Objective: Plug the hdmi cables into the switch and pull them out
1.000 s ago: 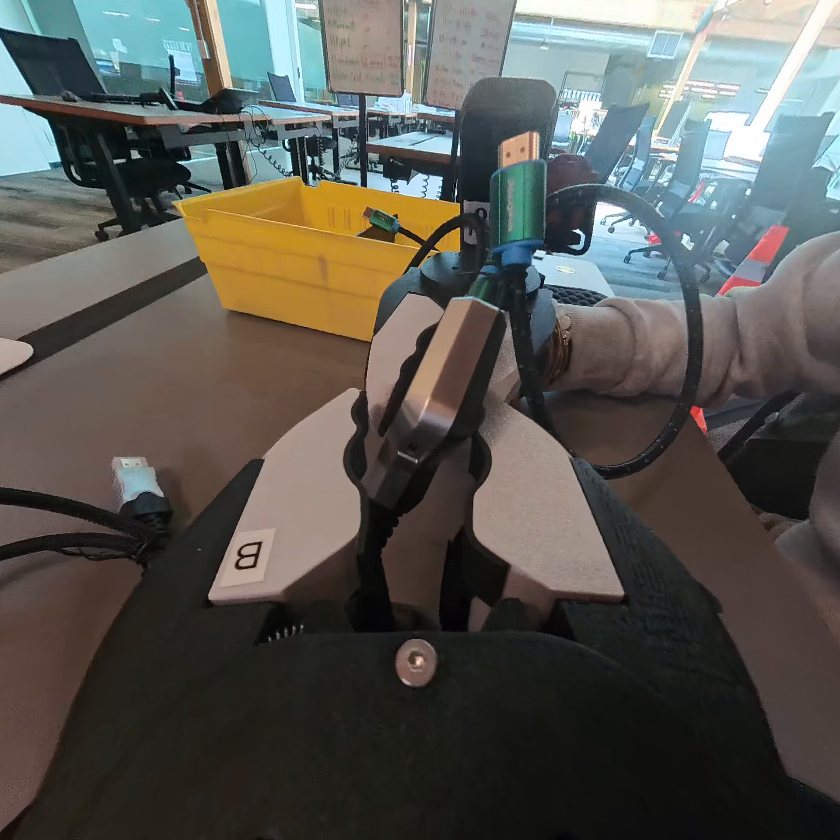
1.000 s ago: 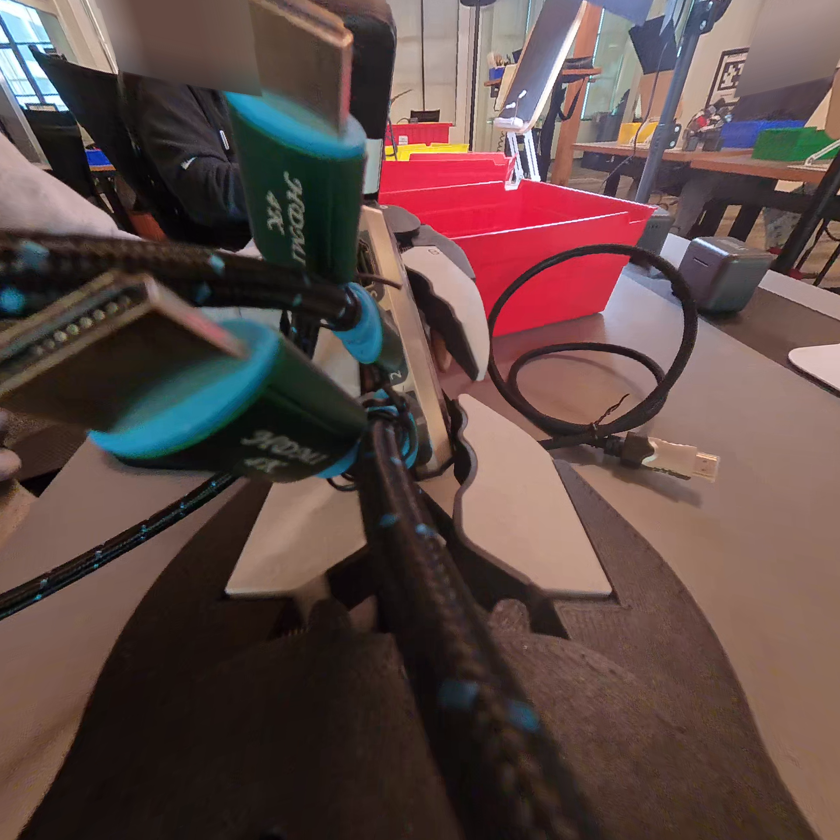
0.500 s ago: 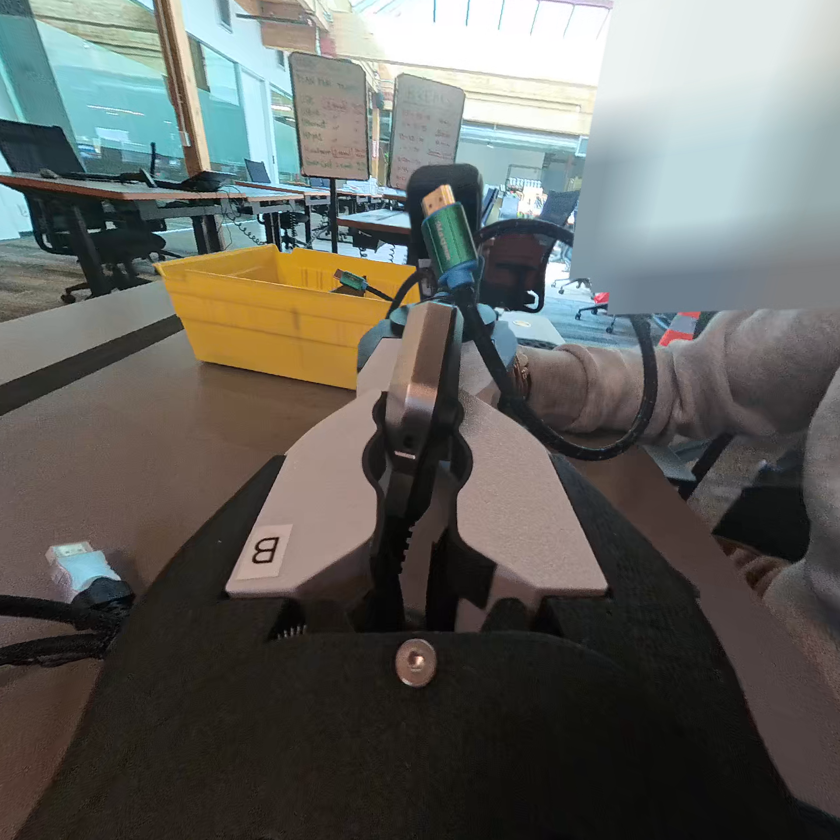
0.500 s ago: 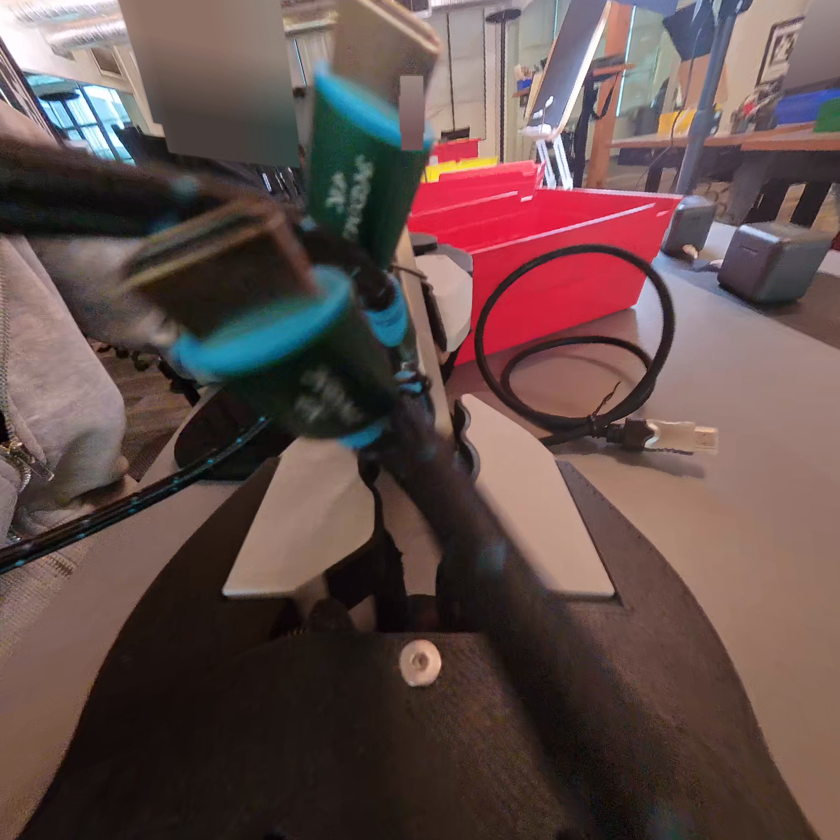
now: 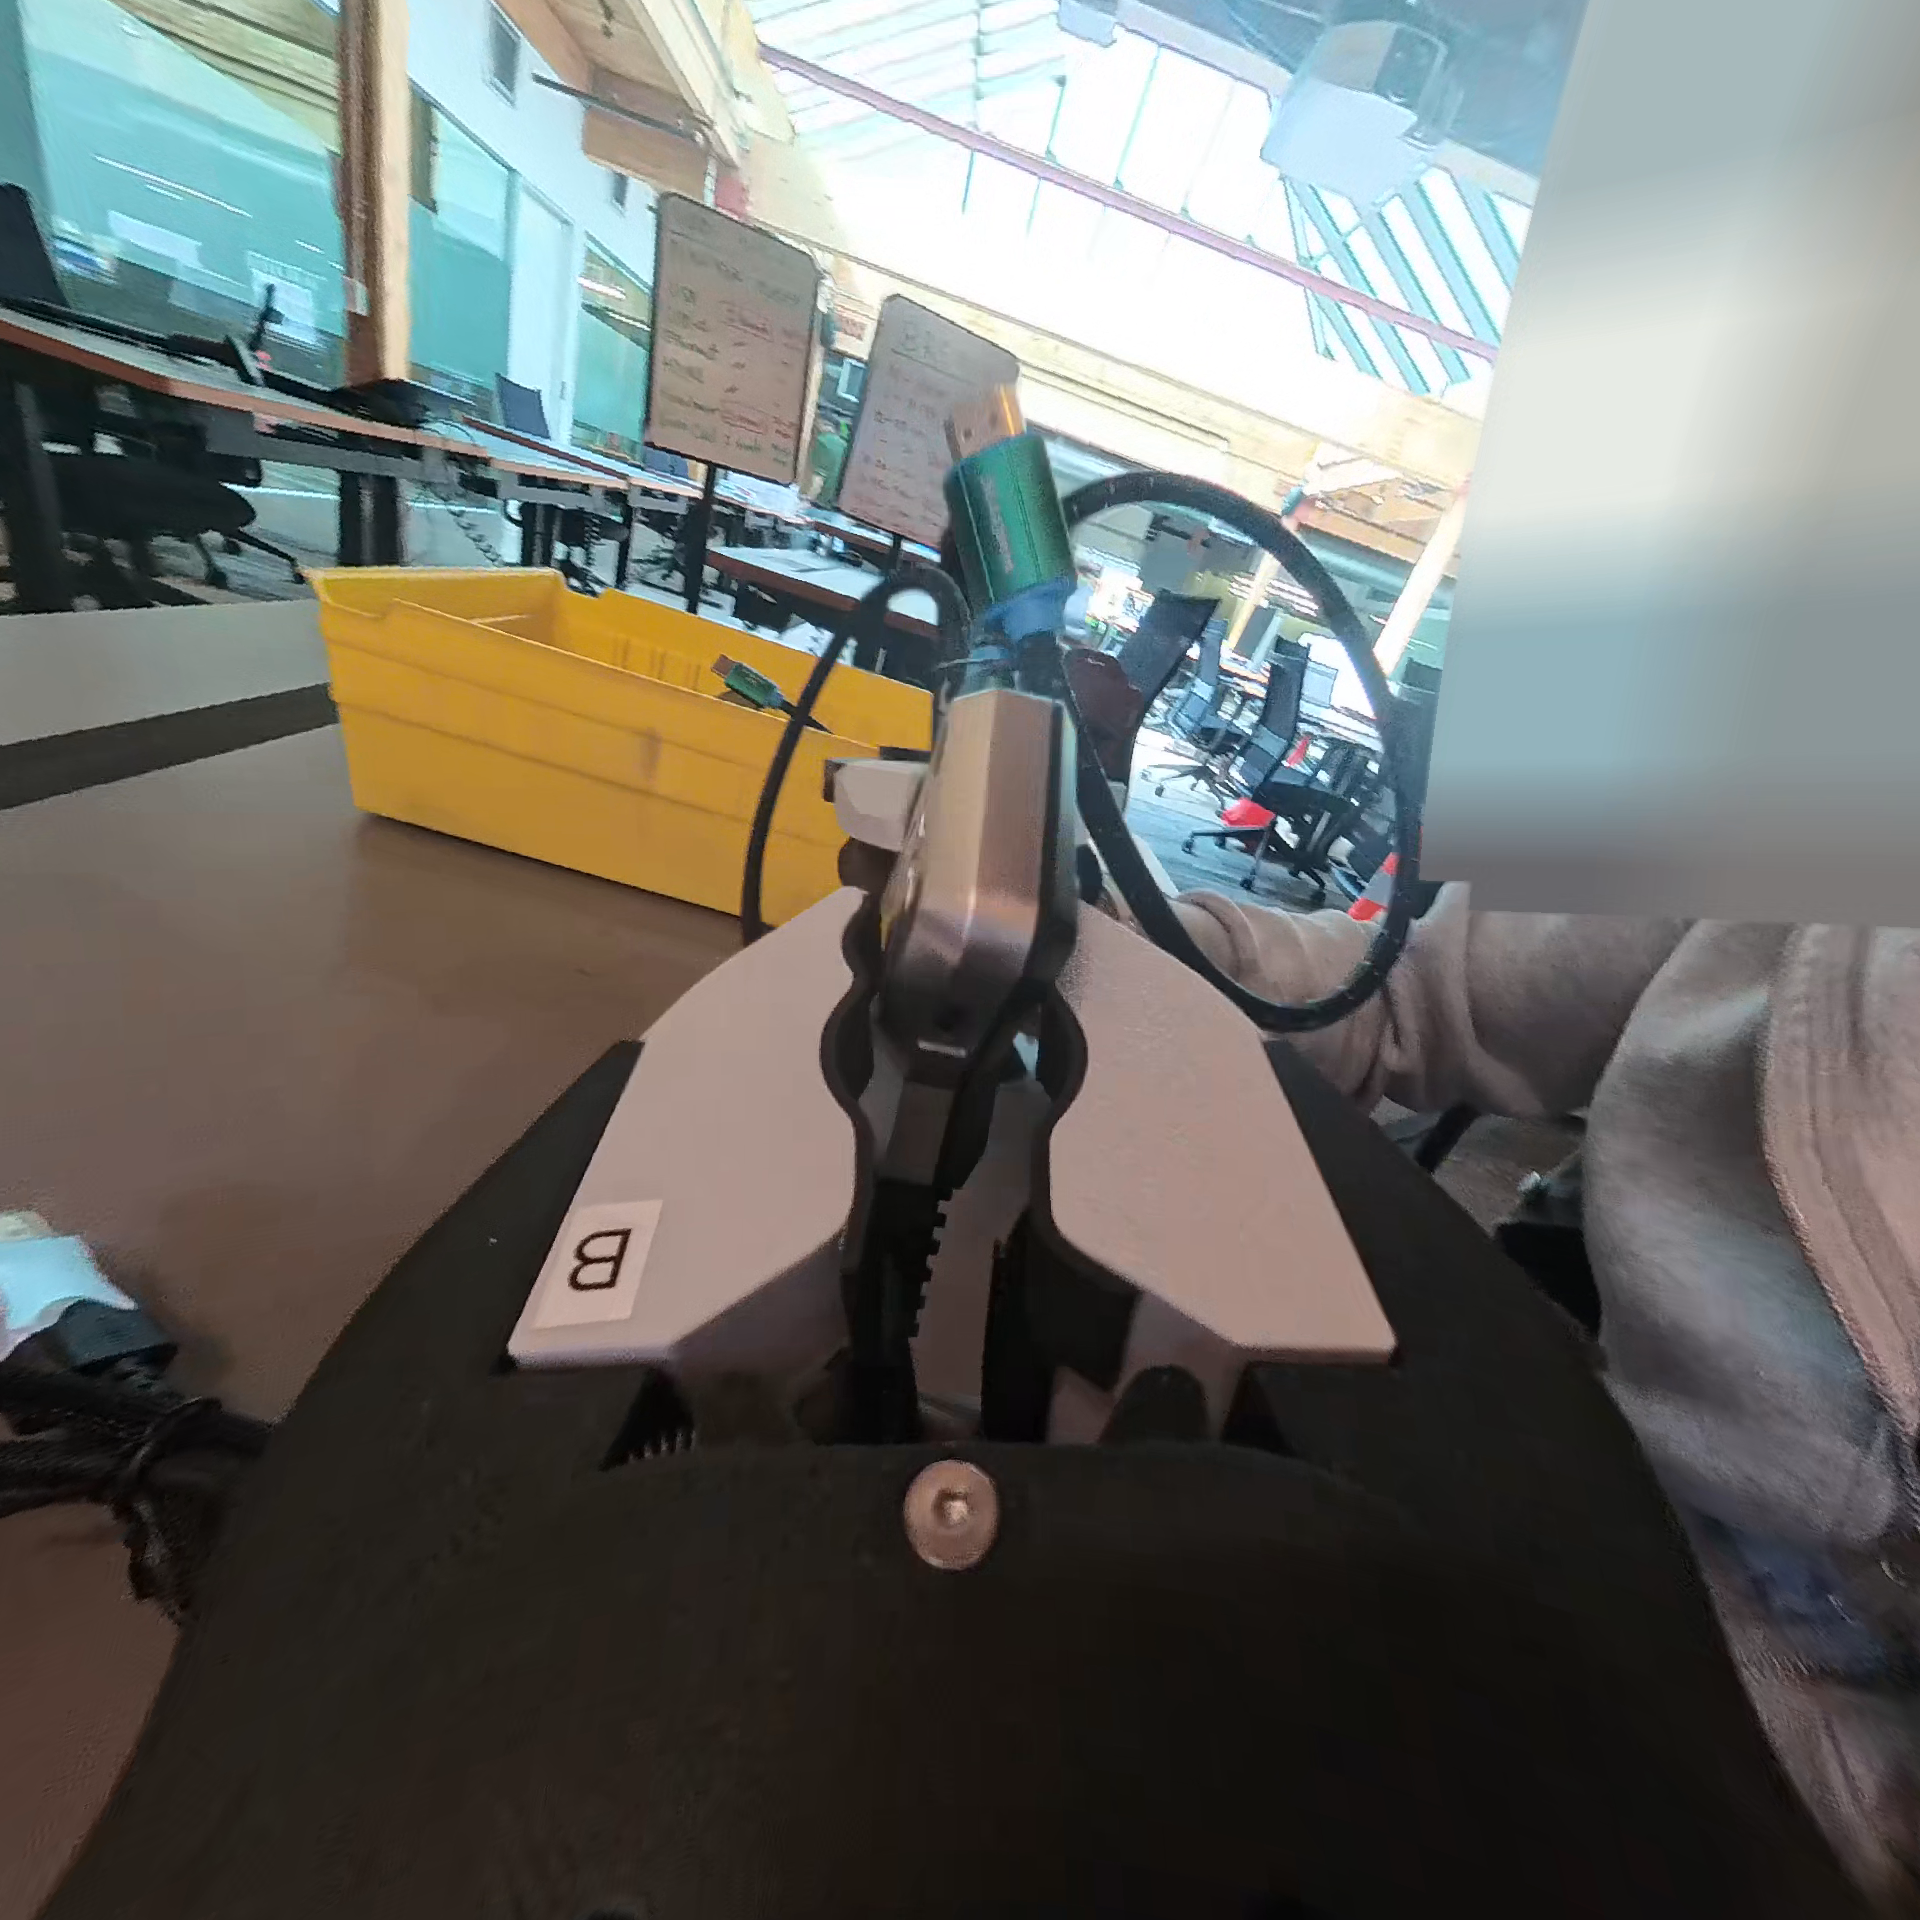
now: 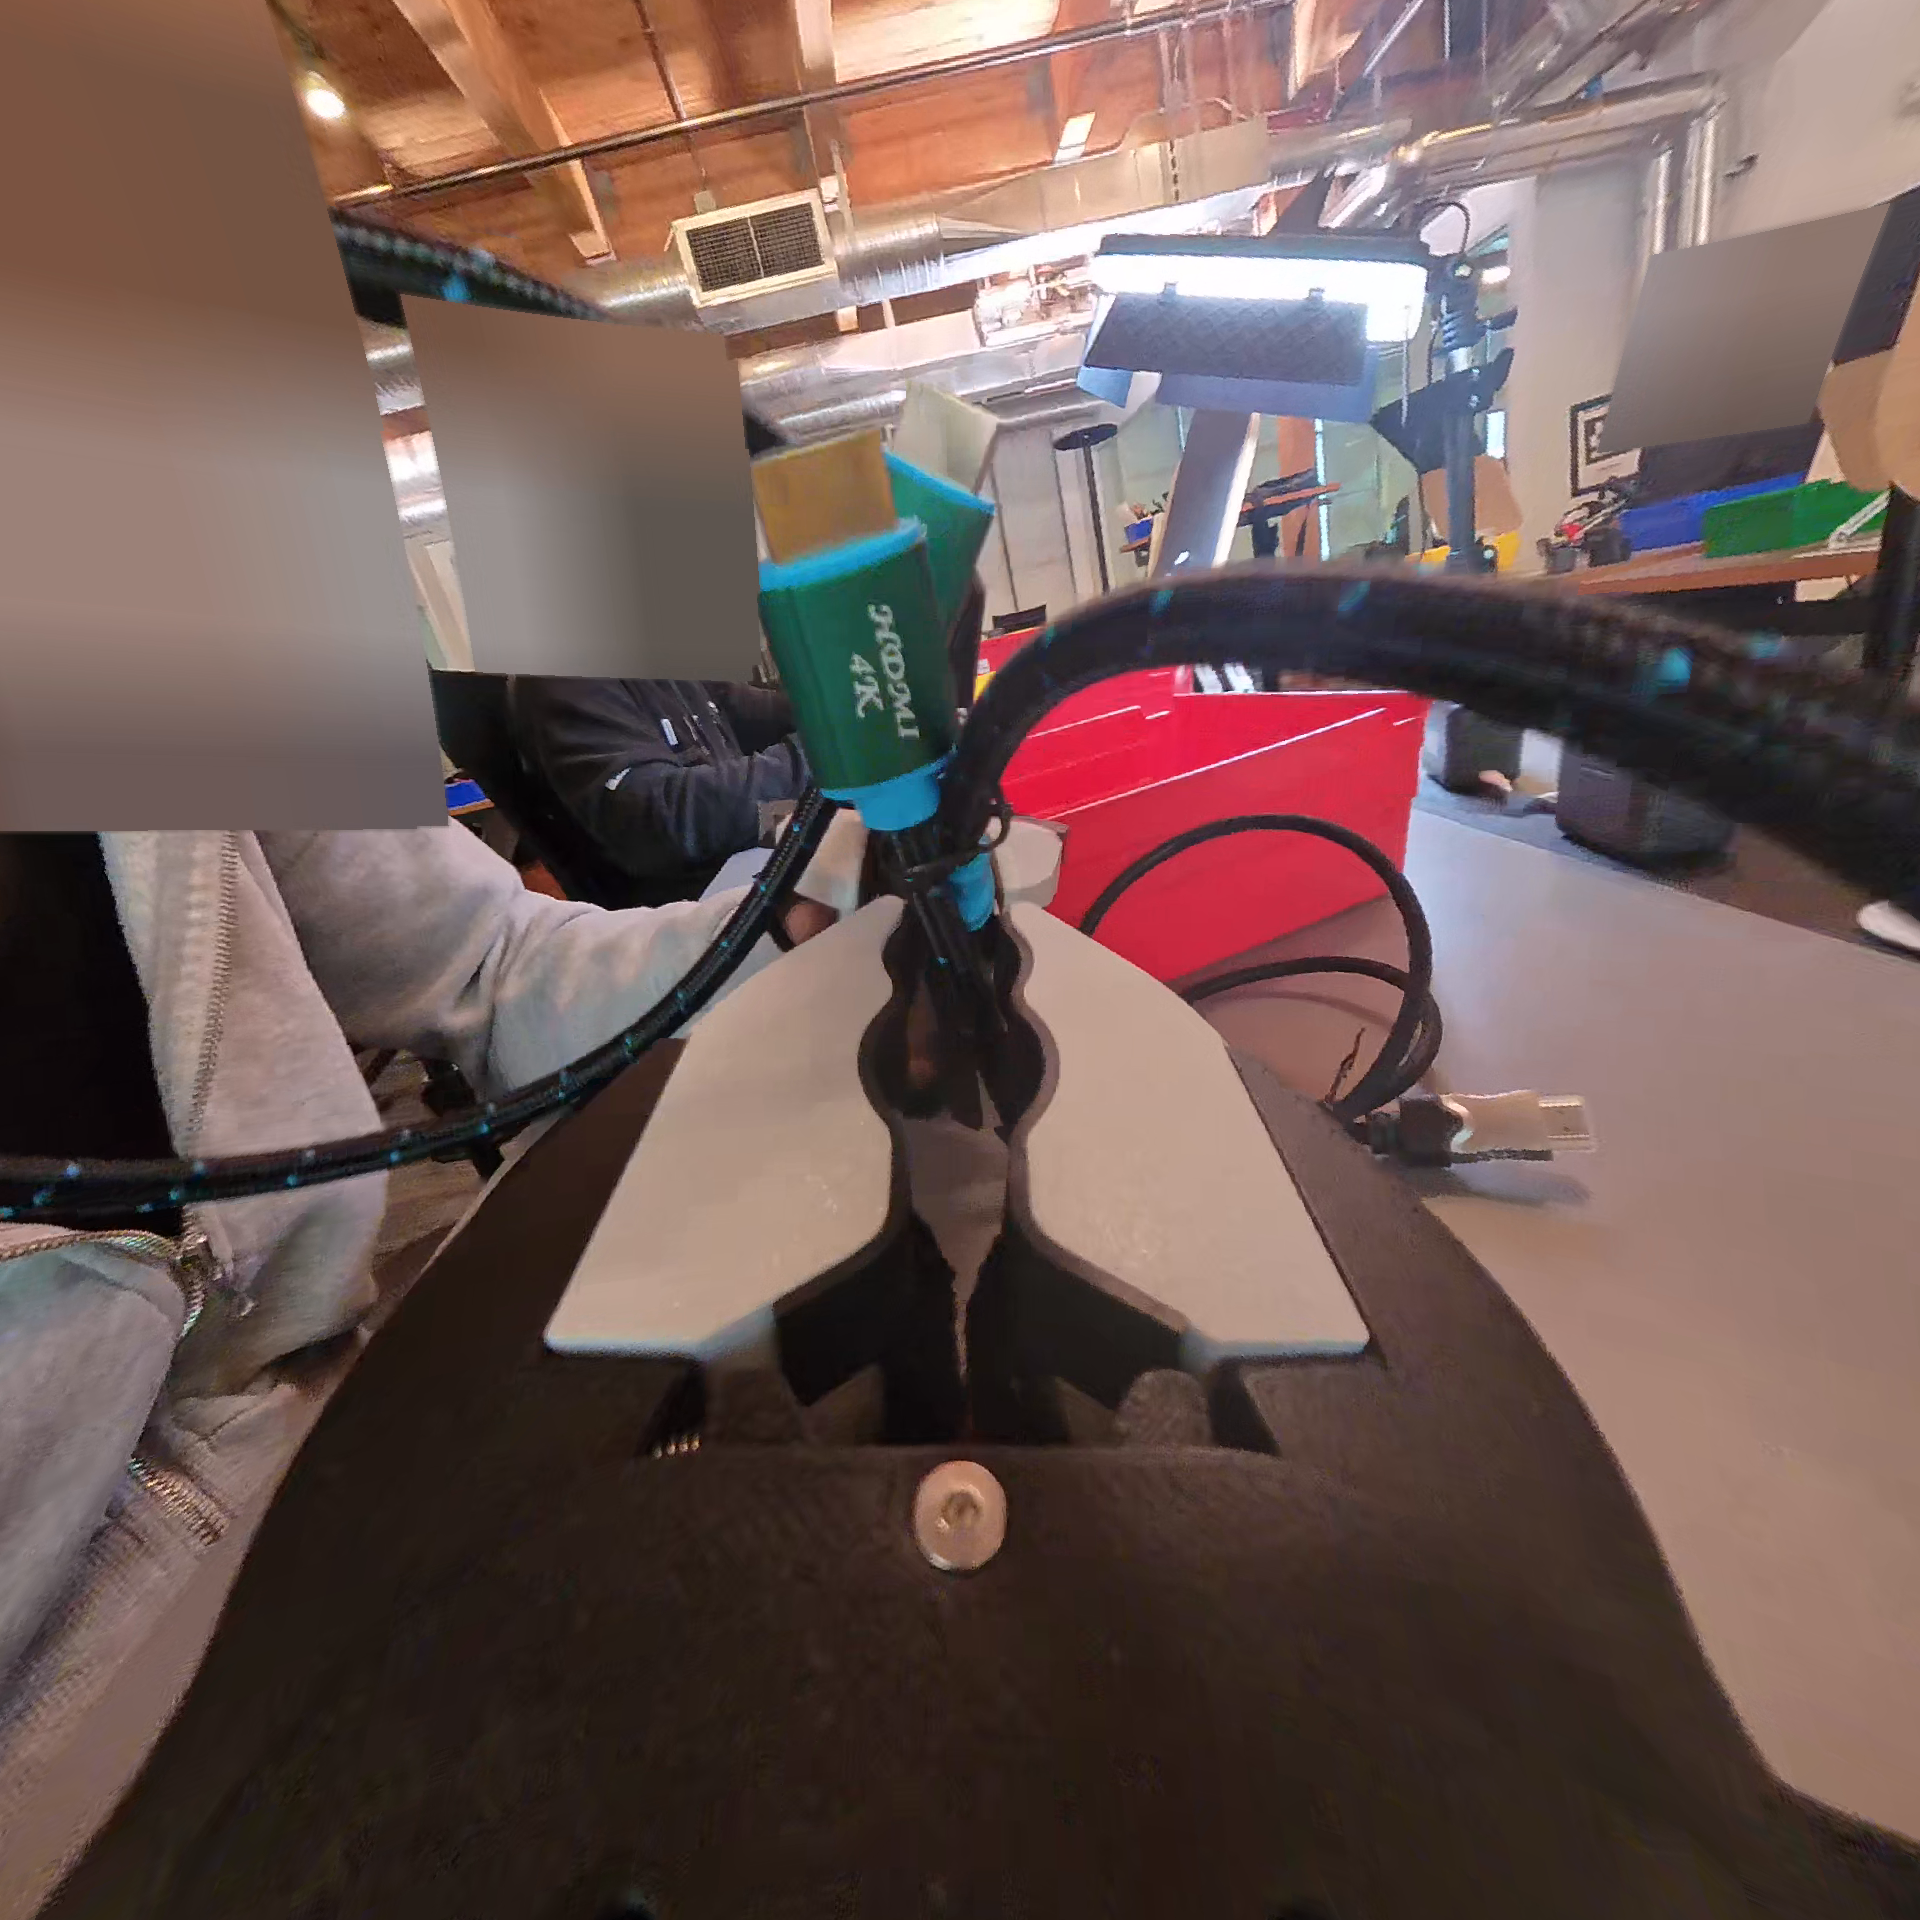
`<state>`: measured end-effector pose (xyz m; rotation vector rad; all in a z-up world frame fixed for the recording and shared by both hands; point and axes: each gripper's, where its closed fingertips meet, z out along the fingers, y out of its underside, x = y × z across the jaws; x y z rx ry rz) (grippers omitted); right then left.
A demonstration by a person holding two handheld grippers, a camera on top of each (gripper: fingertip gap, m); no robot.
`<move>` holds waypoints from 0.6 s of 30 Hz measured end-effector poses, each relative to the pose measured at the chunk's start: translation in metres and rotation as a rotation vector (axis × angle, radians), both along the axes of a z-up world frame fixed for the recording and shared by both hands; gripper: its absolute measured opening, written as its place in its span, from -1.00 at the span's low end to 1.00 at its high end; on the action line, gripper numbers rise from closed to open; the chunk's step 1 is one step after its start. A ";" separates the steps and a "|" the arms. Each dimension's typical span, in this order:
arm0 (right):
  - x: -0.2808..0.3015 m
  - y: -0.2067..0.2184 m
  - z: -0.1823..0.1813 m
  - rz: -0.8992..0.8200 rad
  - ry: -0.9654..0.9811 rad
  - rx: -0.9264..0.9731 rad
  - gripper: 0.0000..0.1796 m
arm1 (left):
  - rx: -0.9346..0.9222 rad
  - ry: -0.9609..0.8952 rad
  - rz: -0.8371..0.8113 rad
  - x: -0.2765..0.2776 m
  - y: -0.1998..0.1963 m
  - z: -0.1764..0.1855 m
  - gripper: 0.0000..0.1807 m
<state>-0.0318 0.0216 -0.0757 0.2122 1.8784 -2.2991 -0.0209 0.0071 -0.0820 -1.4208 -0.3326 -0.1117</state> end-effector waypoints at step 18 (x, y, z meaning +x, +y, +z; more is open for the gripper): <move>0.015 -0.004 0.029 -0.096 0.173 0.058 -0.89 | 0.056 -0.041 -0.117 0.015 0.005 0.011 -0.76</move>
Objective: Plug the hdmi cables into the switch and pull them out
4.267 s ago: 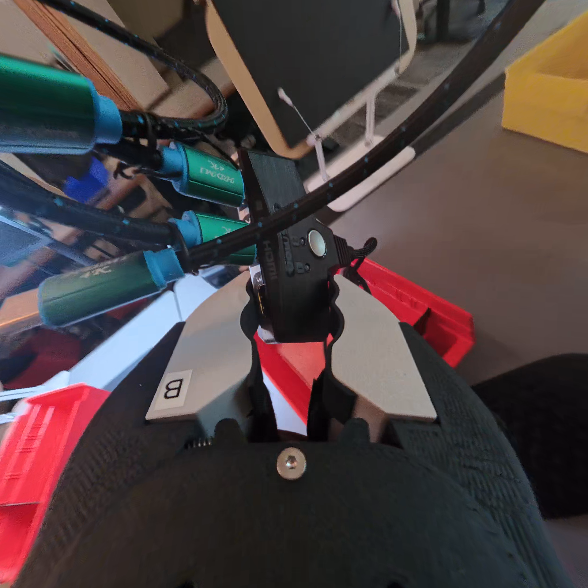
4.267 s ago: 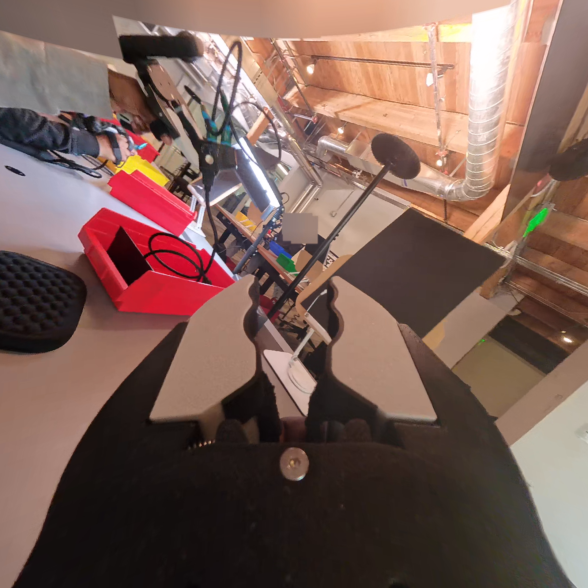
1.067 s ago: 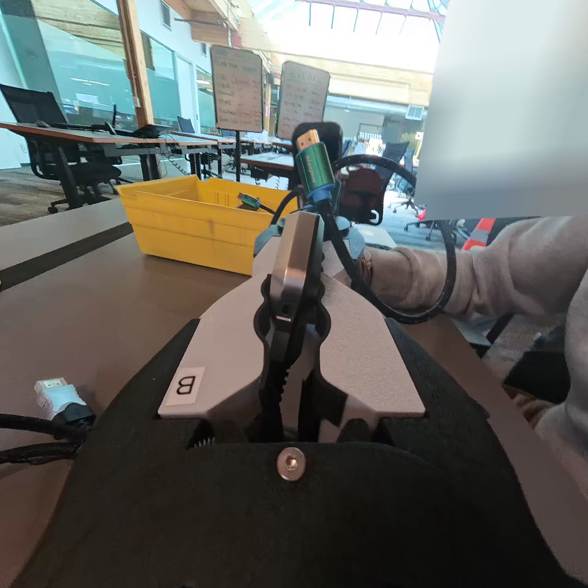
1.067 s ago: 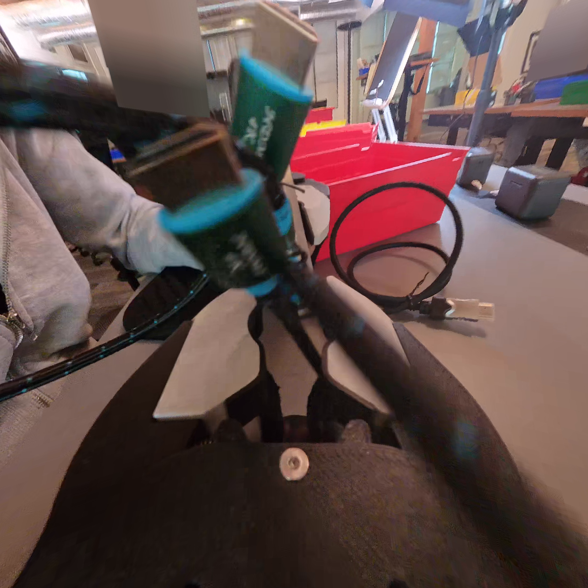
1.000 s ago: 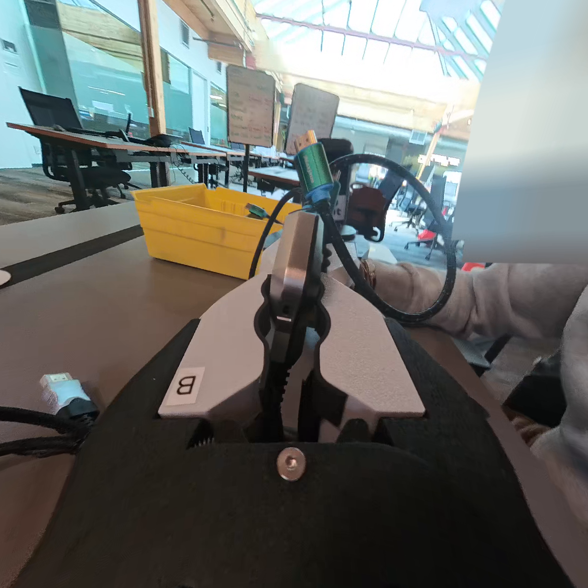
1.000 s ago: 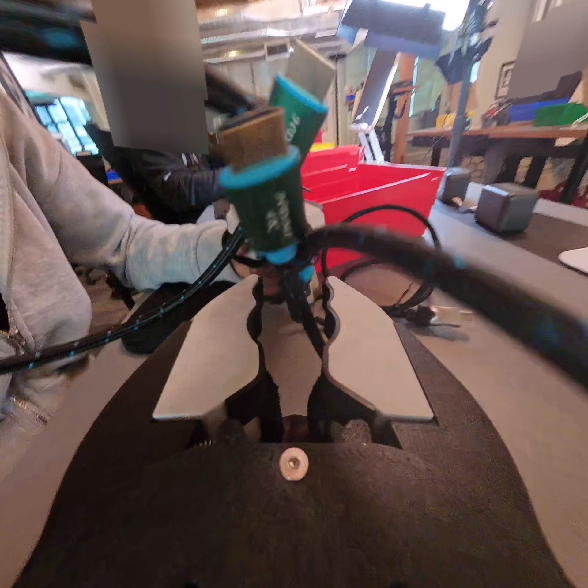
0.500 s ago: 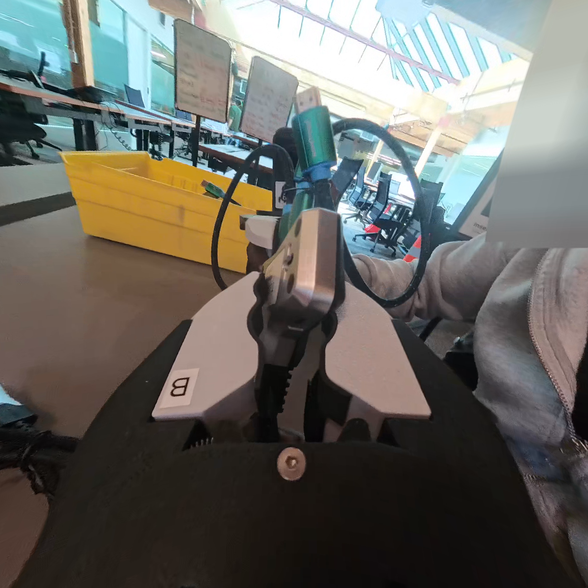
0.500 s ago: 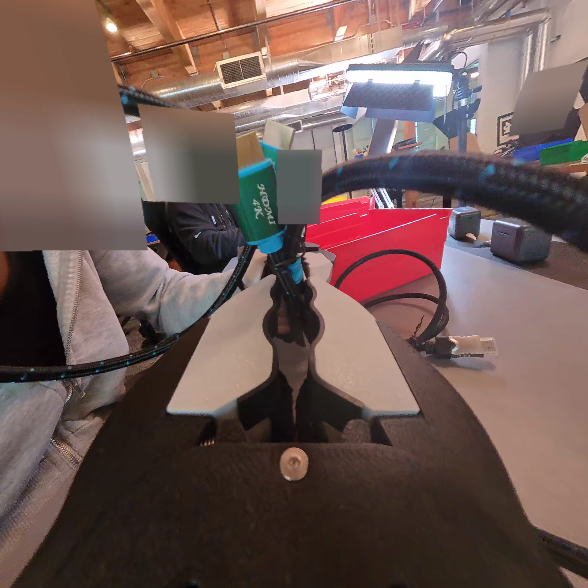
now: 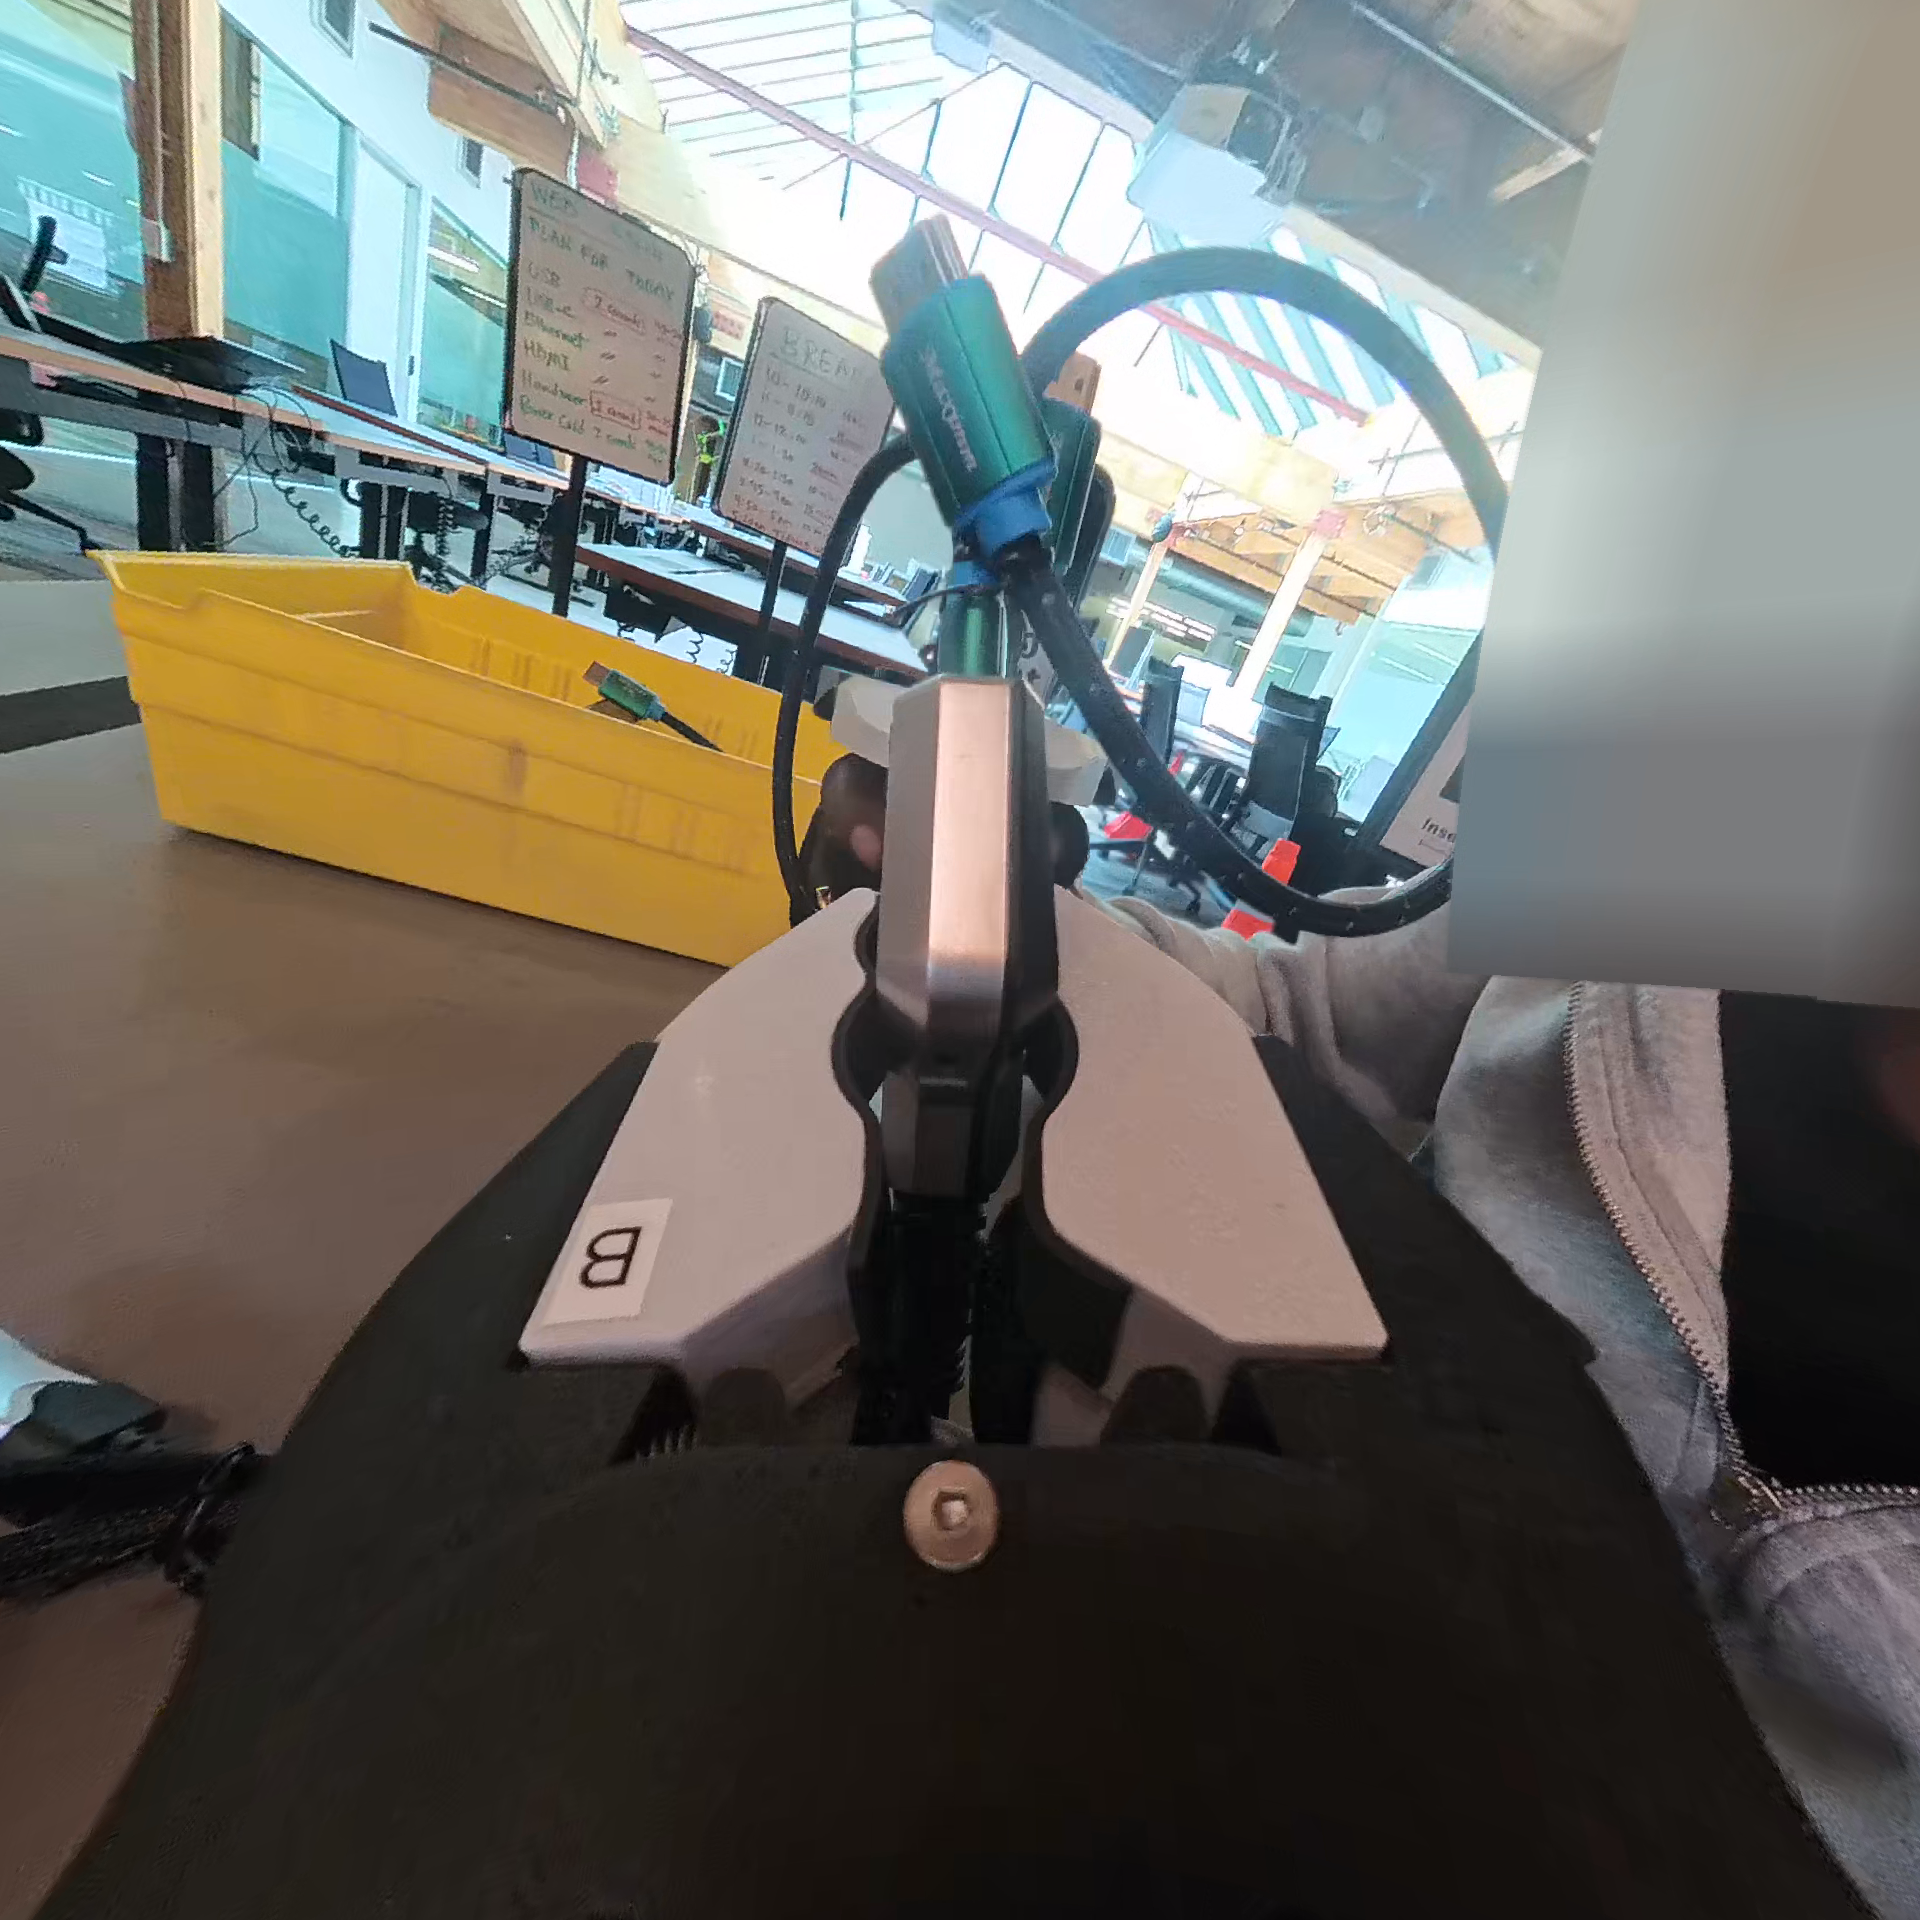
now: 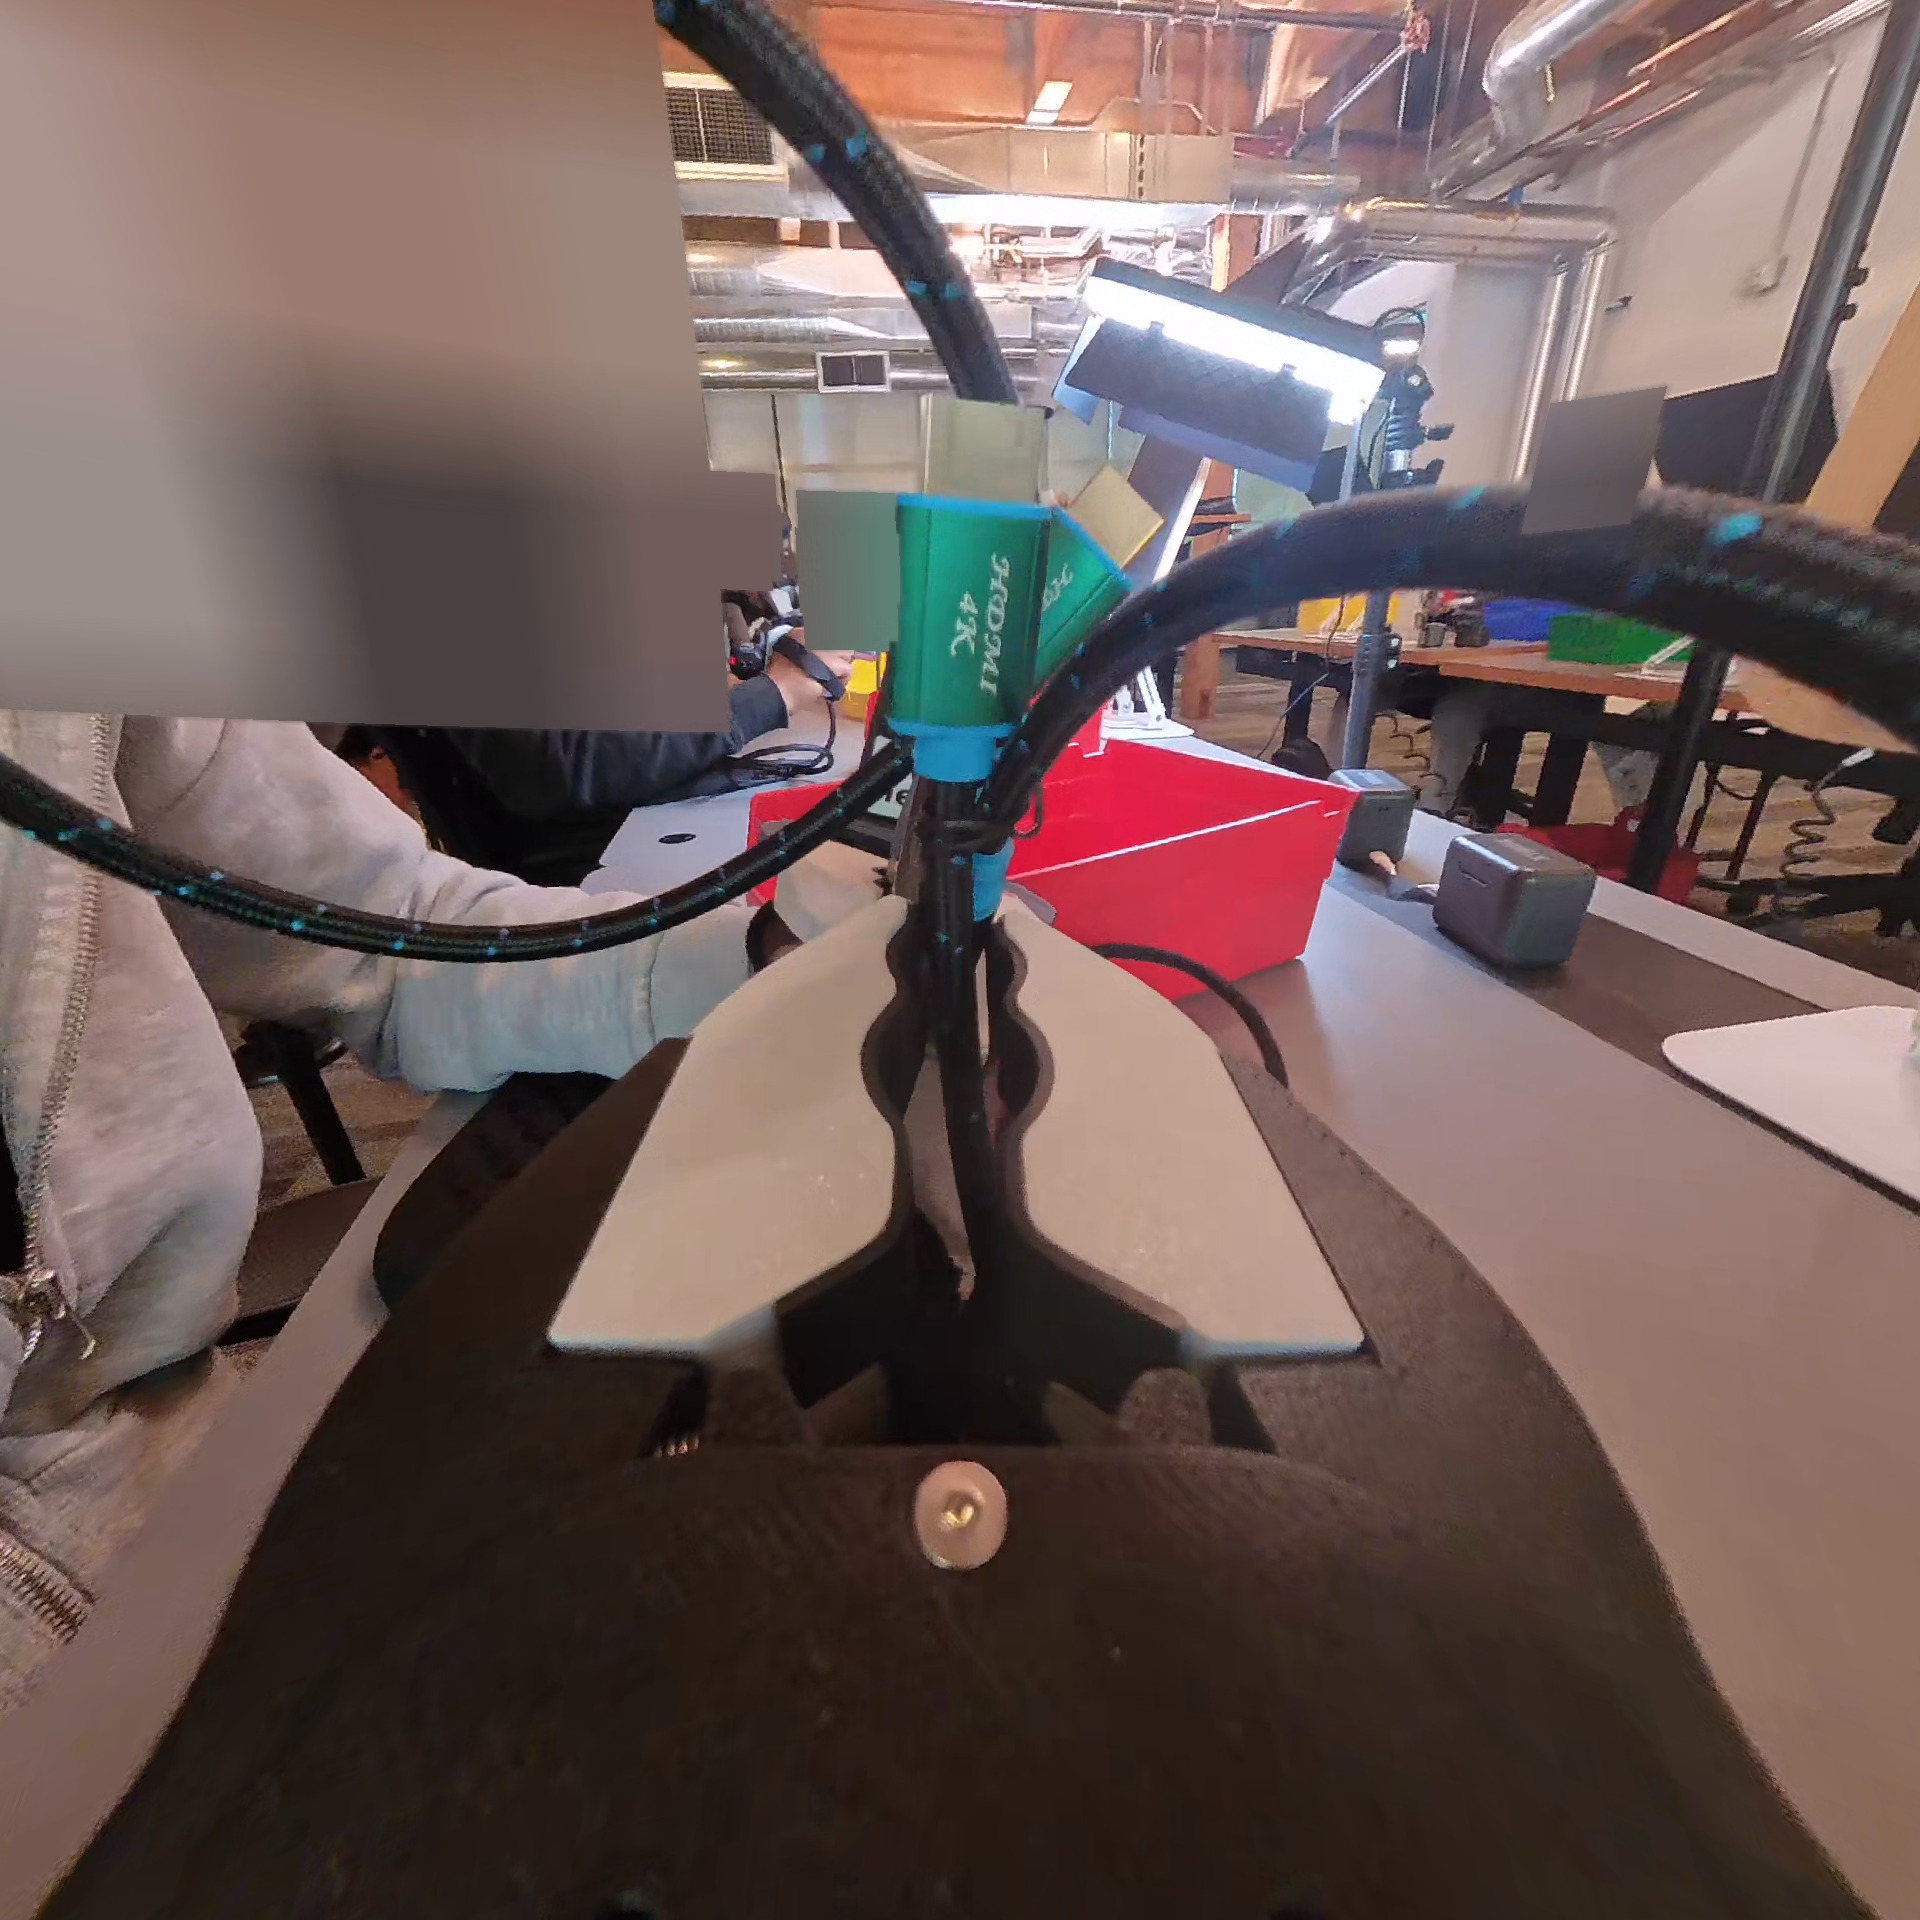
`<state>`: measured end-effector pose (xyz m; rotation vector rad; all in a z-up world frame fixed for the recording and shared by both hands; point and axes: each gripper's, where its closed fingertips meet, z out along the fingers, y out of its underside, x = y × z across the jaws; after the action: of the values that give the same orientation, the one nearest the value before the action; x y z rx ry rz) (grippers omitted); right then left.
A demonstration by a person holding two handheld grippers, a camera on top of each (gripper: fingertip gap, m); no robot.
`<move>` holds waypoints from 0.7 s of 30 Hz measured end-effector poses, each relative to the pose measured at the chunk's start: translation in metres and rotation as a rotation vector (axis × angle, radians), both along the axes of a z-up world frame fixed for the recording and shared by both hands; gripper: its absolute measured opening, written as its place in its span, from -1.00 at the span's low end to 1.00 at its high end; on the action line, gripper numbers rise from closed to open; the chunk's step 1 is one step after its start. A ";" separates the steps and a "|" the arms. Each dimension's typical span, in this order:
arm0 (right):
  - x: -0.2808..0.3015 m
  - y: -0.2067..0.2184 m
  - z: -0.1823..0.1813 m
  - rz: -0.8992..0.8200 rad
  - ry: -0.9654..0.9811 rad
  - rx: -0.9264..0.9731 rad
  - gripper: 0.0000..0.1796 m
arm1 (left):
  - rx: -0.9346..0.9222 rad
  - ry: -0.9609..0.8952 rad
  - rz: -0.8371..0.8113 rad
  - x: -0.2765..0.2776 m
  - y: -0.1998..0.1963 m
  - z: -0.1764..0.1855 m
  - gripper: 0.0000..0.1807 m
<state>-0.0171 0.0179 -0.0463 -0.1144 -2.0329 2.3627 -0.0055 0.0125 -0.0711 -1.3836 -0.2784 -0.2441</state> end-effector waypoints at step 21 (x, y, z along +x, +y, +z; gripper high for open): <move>-0.090 0.212 -0.037 -0.739 -0.275 0.542 -0.87 | -0.032 0.088 0.031 0.001 0.004 -0.008 -0.75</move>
<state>-0.1076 0.2296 -0.0835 -1.0095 -2.1347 1.3775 -0.0050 0.0165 -0.0790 -1.4170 -0.2314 -0.1538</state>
